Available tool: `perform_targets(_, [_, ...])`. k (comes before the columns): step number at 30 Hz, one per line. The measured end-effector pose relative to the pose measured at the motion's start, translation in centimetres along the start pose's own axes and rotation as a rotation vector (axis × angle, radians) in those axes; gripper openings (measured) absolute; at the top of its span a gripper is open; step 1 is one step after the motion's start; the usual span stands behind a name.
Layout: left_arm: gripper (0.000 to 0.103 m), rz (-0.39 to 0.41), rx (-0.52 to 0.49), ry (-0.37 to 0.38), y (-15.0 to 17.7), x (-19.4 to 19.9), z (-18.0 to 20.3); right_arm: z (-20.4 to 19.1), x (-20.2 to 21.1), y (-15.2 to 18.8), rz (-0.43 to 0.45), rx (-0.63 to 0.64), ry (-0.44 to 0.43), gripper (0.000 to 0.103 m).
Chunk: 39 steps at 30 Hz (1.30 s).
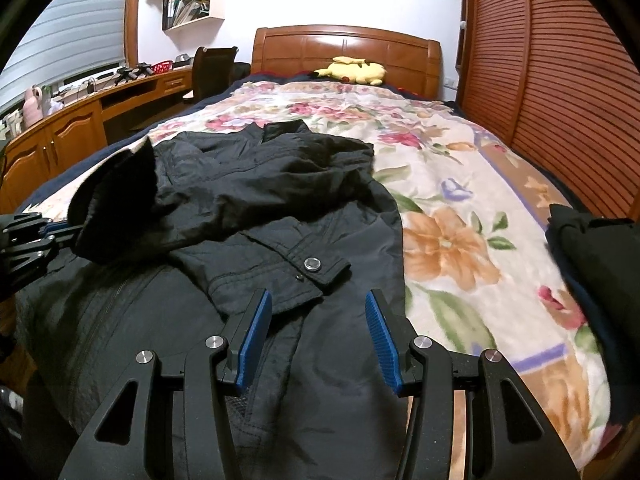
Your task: Fold large clothes
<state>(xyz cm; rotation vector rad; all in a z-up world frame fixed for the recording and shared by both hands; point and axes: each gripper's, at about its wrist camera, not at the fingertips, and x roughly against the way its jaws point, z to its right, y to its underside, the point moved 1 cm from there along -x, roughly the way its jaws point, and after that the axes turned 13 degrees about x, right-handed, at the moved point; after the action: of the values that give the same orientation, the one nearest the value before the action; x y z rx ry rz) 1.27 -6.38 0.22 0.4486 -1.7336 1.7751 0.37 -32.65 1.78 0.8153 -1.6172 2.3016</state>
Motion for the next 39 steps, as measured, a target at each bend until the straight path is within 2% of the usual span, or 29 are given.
perform_targets(2, [0.014,0.005,-0.001,-0.010,0.2,0.5,-0.2,-0.2,0.0,0.0,-0.001,0.004,-0.002,0.051])
perform_targets(5, [0.025,0.038,-0.012,-0.036,0.3,1.6,-0.5,-0.3,-0.1,-0.1,-0.001,0.010,-0.005,0.051])
perform_targets(7, [0.045,0.072,-0.011,-0.038,0.2,2.7,-0.7,-0.4,-0.2,-0.1,-0.004,0.013,-0.006,0.051])
perform_targets(12, [0.058,0.108,0.020,-0.012,-0.2,4.2,-1.7,-0.7,-0.2,-0.1,-0.006,0.022,-0.008,0.051])
perform_targets(16, [0.058,0.111,0.031,-0.022,-0.7,3.9,-2.1,-0.9,-0.3,-0.2,-0.006,0.023,-0.008,0.051])
perform_targets(22, [0.058,0.049,0.058,-0.046,-0.3,1.5,-3.2,-1.4,-0.5,-0.3,-0.012,0.041,-0.012,0.051])
perform_targets(30, [0.058,-0.054,0.113,0.026,2.6,-0.4,-3.5,-1.3,-0.4,-0.2,-0.012,0.047,-0.018,0.051])
perform_targets(32, [0.055,-0.064,0.115,0.046,2.8,-0.7,-3.1,-1.3,-0.4,-0.2,-0.013,0.048,-0.019,0.051])
perform_targets(34, [0.036,-0.072,0.105,0.045,2.9,-1.0,-2.8,-1.5,-0.5,-0.2,-0.015,0.052,-0.017,0.051])
perform_targets(35, [0.031,-0.080,0.097,0.043,2.9,-1.3,-2.6,-1.5,-0.5,-0.2,-0.016,0.055,-0.018,0.051])
perform_targets(36, [0.016,-0.085,0.095,0.045,2.9,-1.5,-2.6,-1.6,-0.4,-0.2,-0.016,0.058,-0.019,0.051])
perform_targets(37, [0.006,-0.087,0.094,0.037,2.8,-1.6,-2.6,-1.6,-0.4,-0.2,-0.016,0.062,-0.020,0.051])
perform_targets(39, [0.006,-0.054,0.119,0.025,2.3,-0.8,-3.2,-1.7,-0.3,-0.2,-0.016,0.067,-0.020,0.051])
